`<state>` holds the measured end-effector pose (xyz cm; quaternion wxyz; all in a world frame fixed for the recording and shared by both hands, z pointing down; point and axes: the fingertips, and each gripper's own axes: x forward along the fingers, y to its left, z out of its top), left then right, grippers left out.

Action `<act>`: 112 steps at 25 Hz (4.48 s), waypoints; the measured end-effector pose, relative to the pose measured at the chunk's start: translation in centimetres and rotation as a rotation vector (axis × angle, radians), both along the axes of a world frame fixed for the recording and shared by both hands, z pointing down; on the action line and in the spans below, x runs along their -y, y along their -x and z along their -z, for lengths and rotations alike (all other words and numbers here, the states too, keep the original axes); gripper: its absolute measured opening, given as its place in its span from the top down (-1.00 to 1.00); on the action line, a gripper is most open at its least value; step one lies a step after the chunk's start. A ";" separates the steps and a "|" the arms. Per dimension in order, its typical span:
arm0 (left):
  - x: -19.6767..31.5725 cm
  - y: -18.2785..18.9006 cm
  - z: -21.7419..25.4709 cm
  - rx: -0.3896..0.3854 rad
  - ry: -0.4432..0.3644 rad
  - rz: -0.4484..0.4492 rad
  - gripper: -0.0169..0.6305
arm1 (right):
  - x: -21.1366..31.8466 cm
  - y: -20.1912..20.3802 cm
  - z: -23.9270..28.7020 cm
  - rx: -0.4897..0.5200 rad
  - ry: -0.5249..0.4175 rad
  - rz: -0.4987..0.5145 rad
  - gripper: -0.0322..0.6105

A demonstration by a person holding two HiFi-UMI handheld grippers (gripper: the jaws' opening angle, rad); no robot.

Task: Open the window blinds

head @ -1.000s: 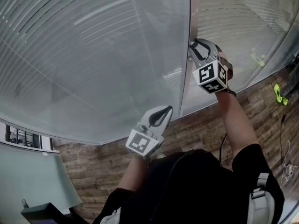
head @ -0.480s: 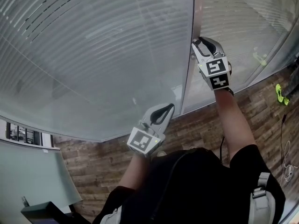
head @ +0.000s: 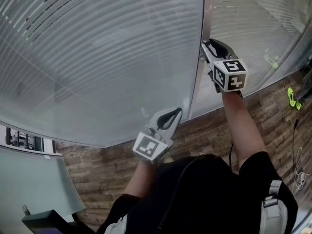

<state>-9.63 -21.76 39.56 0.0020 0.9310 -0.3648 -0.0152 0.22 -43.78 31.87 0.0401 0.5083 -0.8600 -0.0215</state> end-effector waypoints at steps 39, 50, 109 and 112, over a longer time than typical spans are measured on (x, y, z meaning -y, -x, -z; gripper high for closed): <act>0.1 0.7 0.0 0.012 -0.006 0.009 0.93 | 0.0 -0.2 0.3 0.188 0.029 0.027 0.45; 0.0 -0.8 0.0 0.020 -0.003 -0.026 0.93 | -0.8 -0.4 -0.3 -0.064 -0.046 0.046 0.07; 0.2 -0.1 -0.9 0.025 -0.014 -0.017 0.93 | -0.3 1.2 0.3 -0.341 -0.149 0.001 0.50; 0.2 0.1 -0.6 0.033 -0.016 -0.012 0.93 | 0.0 0.9 0.4 -0.246 -0.110 -0.006 0.50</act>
